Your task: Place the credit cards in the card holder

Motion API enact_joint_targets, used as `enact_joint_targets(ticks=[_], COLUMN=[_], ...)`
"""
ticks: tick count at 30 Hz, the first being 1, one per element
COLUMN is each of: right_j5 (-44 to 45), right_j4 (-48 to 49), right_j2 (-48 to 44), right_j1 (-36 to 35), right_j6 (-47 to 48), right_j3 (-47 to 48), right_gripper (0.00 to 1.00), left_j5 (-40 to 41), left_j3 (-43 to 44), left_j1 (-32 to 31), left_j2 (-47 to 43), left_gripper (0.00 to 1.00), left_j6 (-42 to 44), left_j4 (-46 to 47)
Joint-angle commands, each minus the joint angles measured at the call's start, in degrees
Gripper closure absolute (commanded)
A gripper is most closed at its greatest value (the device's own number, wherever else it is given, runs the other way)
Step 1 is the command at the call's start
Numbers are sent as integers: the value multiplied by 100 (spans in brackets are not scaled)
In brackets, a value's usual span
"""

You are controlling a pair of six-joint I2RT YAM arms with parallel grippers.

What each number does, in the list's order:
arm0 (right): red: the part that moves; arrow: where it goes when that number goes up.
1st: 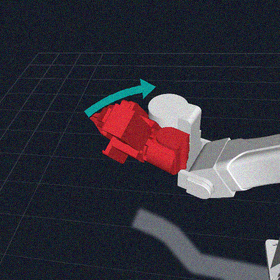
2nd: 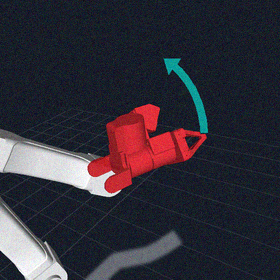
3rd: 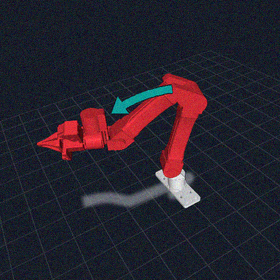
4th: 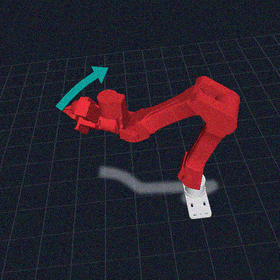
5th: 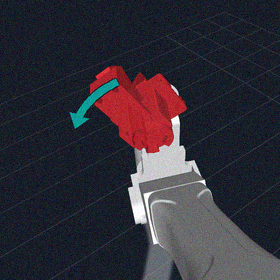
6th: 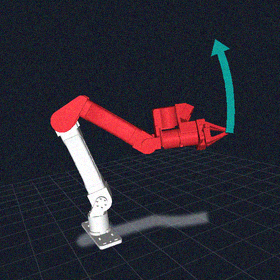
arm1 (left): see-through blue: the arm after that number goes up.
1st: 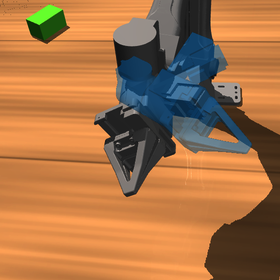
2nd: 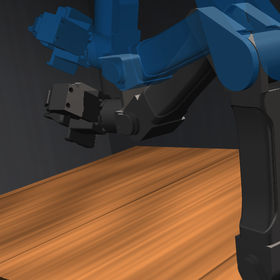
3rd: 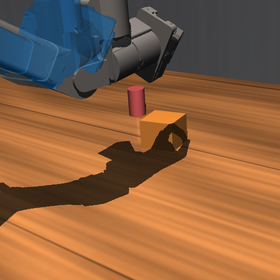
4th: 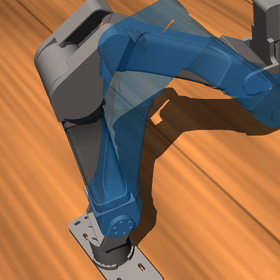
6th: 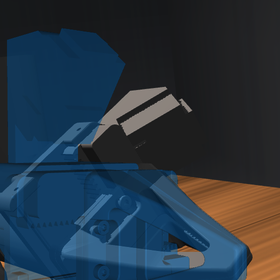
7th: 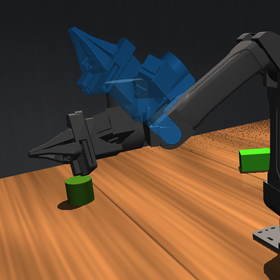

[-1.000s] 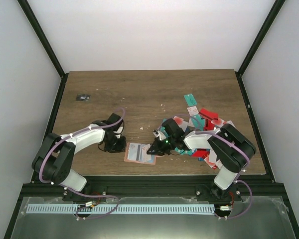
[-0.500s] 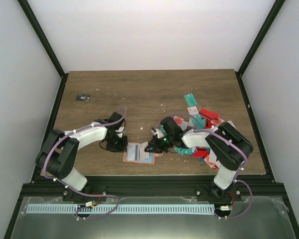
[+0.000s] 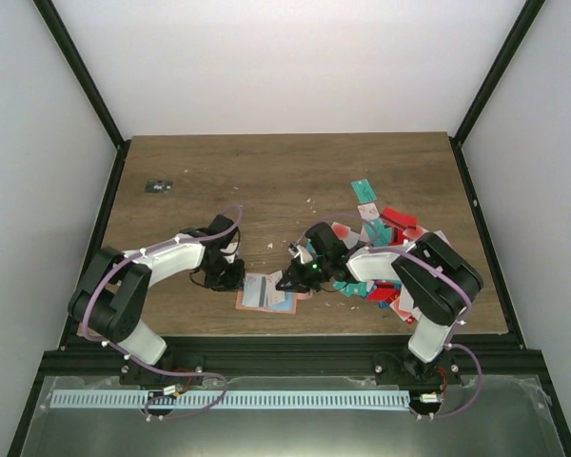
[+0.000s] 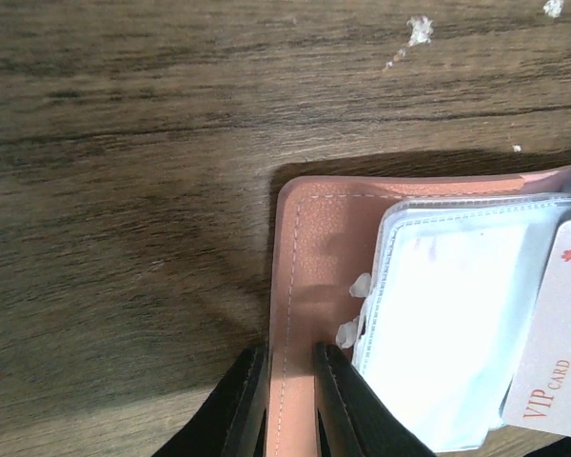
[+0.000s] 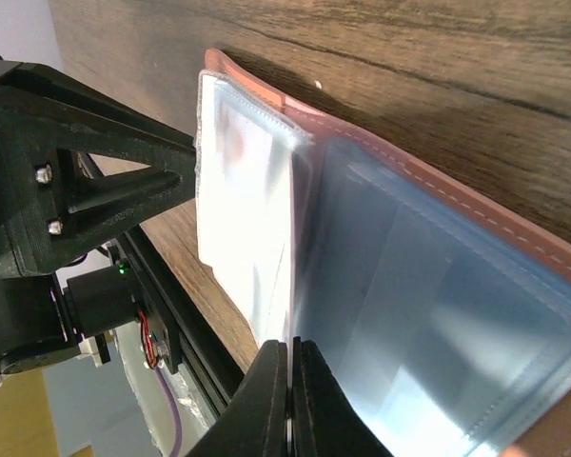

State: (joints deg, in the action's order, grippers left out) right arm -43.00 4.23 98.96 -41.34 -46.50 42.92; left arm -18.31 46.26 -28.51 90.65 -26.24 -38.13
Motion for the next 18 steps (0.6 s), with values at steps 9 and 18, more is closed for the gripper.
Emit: enact_joint_targets(ticks=[9,18], right_j5=[-286,-580], right_j4=[84,691], right_j2=[547,806], right_j1=[-32,-33], right_j6=[-138,-535], right_j3=[272,298], right_gripper=[99,99], left_j5=[81,58], left_j3=[-301,-301], left_j1=[-84,-119], left_j2=[304,313], left_gripper=[85,86], left_j6=[-89,-92], left_j4=[-10,-53])
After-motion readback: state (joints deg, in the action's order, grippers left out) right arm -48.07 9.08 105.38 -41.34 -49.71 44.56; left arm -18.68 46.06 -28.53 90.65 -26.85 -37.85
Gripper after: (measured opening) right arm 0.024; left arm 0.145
